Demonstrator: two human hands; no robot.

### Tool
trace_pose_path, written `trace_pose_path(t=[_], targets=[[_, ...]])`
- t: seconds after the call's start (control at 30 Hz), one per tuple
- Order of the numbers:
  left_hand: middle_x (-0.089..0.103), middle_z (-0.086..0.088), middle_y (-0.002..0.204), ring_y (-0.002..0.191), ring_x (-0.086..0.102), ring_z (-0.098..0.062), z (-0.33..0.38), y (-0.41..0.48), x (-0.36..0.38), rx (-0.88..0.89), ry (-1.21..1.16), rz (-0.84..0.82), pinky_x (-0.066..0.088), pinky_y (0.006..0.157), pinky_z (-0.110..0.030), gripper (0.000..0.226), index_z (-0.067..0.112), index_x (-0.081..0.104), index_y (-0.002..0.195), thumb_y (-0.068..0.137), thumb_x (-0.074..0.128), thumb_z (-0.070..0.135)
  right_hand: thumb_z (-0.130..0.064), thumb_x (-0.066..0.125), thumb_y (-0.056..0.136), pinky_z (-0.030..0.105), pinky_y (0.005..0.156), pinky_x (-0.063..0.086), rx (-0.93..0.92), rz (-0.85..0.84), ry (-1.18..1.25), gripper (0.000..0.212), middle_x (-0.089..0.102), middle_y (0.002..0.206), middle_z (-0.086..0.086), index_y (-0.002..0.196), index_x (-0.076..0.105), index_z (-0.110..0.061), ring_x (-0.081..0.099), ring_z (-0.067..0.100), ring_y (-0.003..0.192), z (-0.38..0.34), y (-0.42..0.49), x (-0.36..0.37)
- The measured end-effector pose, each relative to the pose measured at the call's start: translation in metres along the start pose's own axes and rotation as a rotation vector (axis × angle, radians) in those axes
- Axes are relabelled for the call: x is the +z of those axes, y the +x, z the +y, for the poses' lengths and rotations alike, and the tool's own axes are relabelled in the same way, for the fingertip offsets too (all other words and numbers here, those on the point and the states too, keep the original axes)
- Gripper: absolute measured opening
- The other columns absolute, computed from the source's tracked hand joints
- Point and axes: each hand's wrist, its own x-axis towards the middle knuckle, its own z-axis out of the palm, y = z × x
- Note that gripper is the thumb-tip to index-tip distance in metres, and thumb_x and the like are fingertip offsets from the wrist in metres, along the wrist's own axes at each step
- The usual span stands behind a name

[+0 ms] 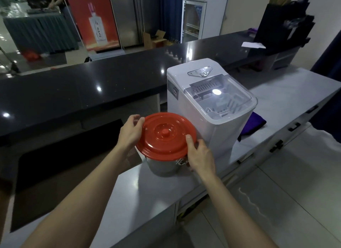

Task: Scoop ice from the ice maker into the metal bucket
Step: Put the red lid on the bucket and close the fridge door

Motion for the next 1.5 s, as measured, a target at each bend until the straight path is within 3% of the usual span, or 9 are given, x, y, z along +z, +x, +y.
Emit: trace_pose_path(t=[0.27, 0.5, 0.6, 0.73, 0.9, 1.0, 1.1, 1.3, 1.5], targets=[[0.06, -0.002, 0.153, 0.14, 0.055, -0.028, 0.023, 0.038, 0.008, 0.084, 0.275, -0.227, 0.041, 0.116, -0.045, 0.066, 0.036, 0.051, 0.155, 0.103, 0.04, 0.076, -0.092, 0.026, 0.09, 0.046, 0.099, 0.055, 0.05, -0.028, -0.008, 0.094, 0.072, 0.122, 0.017, 0.128, 0.061, -0.014, 0.07, 0.037, 0.11, -0.005, -0.014, 0.005], [0.066, -0.003, 0.139, 0.125, 0.064, -0.029, 0.015, 0.041, 0.013, 0.092, 0.385, -0.278, 0.051, 0.107, -0.043, 0.058, 0.033, 0.053, 0.149, 0.103, 0.054, 0.068, -0.093, 0.031, 0.088, 0.041, 0.086, 0.06, 0.169, -0.149, -0.021, 0.096, 0.073, 0.115, 0.02, 0.121, 0.061, -0.008, 0.075, 0.041, 0.095, 0.001, -0.009, 0.01], [0.069, 0.0, 0.128, 0.113, 0.067, -0.023, 0.011, 0.04, 0.005, 0.07, 0.352, -0.291, 0.055, 0.099, -0.04, 0.054, 0.032, 0.056, 0.143, 0.102, 0.058, 0.067, -0.079, 0.037, 0.099, 0.035, 0.071, 0.062, 0.161, -0.169, 0.035, 0.073, 0.071, 0.111, 0.018, 0.118, 0.055, -0.011, 0.078, 0.037, 0.074, -0.003, -0.009, 0.008], [0.071, 0.004, 0.112, 0.1, 0.071, -0.018, 0.001, 0.032, -0.009, 0.019, 0.298, -0.265, 0.056, 0.086, -0.035, 0.049, 0.032, 0.062, 0.127, 0.097, 0.063, 0.07, -0.076, 0.037, 0.101, 0.04, 0.102, 0.046, 0.182, -0.117, -0.035, 0.086, 0.064, 0.139, 0.022, 0.141, 0.057, -0.002, 0.062, 0.038, 0.127, -0.005, -0.004, 0.005], [0.075, 0.002, 0.098, 0.087, 0.073, -0.016, -0.02, 0.003, -0.023, -0.08, 0.183, -0.204, 0.05, 0.066, -0.029, 0.033, 0.027, 0.066, 0.104, 0.097, 0.067, 0.059, -0.097, 0.028, 0.076, 0.054, 0.087, 0.062, 0.127, -0.066, -0.022, 0.105, 0.075, 0.108, 0.014, 0.121, 0.069, -0.011, 0.076, 0.038, 0.09, -0.002, 0.019, 0.013], [0.078, -0.005, 0.099, 0.071, 0.077, -0.015, -0.034, -0.018, -0.027, -0.14, 0.04, -0.195, 0.058, 0.056, -0.029, 0.036, 0.024, 0.067, 0.108, 0.096, 0.069, 0.058, -0.094, 0.026, 0.079, 0.057, 0.084, 0.063, 0.07, -0.063, -0.051, 0.102, 0.076, 0.103, 0.016, 0.118, 0.071, -0.011, 0.075, 0.039, 0.09, 0.0, 0.032, 0.02], [0.08, -0.003, 0.099, 0.083, 0.081, -0.024, -0.046, -0.033, -0.025, -0.168, -0.043, -0.192, 0.068, 0.075, -0.049, 0.052, 0.033, 0.065, 0.112, 0.086, 0.064, 0.078, -0.09, 0.025, 0.082, 0.057, 0.083, 0.063, 0.046, -0.076, -0.042, 0.097, 0.077, 0.095, 0.017, 0.116, 0.071, -0.012, 0.076, 0.04, 0.084, 0.003, 0.04, 0.025], [0.082, -0.012, 0.099, 0.09, 0.082, -0.034, -0.047, -0.054, -0.019, -0.281, -0.252, -0.236, 0.065, 0.091, -0.058, 0.072, 0.033, 0.069, 0.118, 0.076, 0.064, 0.092, -0.082, 0.039, 0.087, 0.053, 0.077, 0.065, 0.036, -0.152, 0.043, 0.071, 0.078, 0.082, 0.008, 0.1, 0.074, -0.022, 0.076, 0.034, 0.075, -0.004, 0.038, 0.015], [0.082, -0.01, 0.093, 0.082, 0.082, -0.03, -0.043, -0.056, -0.01, -0.262, -0.191, -0.115, 0.068, 0.078, -0.048, 0.057, 0.028, 0.07, 0.104, 0.09, 0.06, 0.082, -0.08, 0.057, 0.091, 0.045, 0.057, 0.065, 0.073, -0.276, 0.111, 0.062, 0.078, 0.075, 0.015, 0.104, 0.073, -0.022, 0.077, 0.035, 0.062, -0.016, 0.029, 0.004]])
